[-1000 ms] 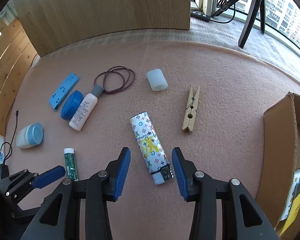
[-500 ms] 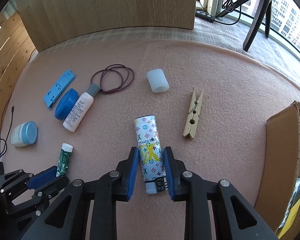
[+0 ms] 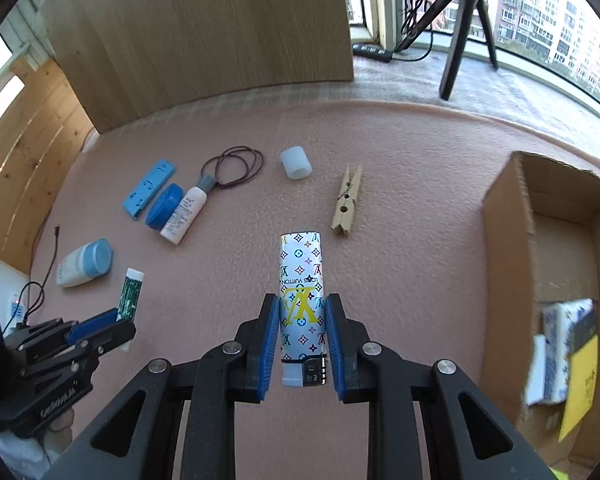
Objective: Organize objects
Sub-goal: 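Carry the tube with the right gripper into the box while the left gripper drops the lip balm there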
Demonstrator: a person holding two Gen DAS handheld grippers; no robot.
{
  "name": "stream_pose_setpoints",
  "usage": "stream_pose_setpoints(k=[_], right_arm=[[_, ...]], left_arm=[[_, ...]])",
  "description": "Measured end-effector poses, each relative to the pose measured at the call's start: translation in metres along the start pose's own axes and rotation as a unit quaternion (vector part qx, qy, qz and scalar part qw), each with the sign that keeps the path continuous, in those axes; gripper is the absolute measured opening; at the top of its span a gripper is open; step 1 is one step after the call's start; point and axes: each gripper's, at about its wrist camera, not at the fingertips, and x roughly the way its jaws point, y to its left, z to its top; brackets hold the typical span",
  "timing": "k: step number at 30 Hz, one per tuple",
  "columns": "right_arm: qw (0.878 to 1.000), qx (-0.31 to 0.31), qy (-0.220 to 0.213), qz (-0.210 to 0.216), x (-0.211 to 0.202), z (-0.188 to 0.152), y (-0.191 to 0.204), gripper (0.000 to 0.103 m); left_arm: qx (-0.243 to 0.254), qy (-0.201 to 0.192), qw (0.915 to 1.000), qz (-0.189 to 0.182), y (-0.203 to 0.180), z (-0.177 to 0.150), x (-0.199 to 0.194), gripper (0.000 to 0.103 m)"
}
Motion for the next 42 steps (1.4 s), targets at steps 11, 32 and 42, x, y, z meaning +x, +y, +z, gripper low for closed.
stream_pose_setpoints(k=[11,32,42], right_arm=[[0.997,0.035,-0.07,-0.012,-0.092,-0.039,-0.051,0.021],[0.986,0.133,-0.081,-0.062,-0.139,-0.097,-0.177,0.021],[0.985,0.143,-0.075,-0.06,-0.136,-0.106,-0.192,0.021]], left_arm=[[0.045,-0.025,0.9978,-0.042,-0.067,0.016,-0.021,0.017],[0.177,-0.01,0.9796,-0.094,-0.268,0.038,0.022,0.017],[0.195,0.002,0.977,-0.086,-0.296,0.037,0.044,0.017]])
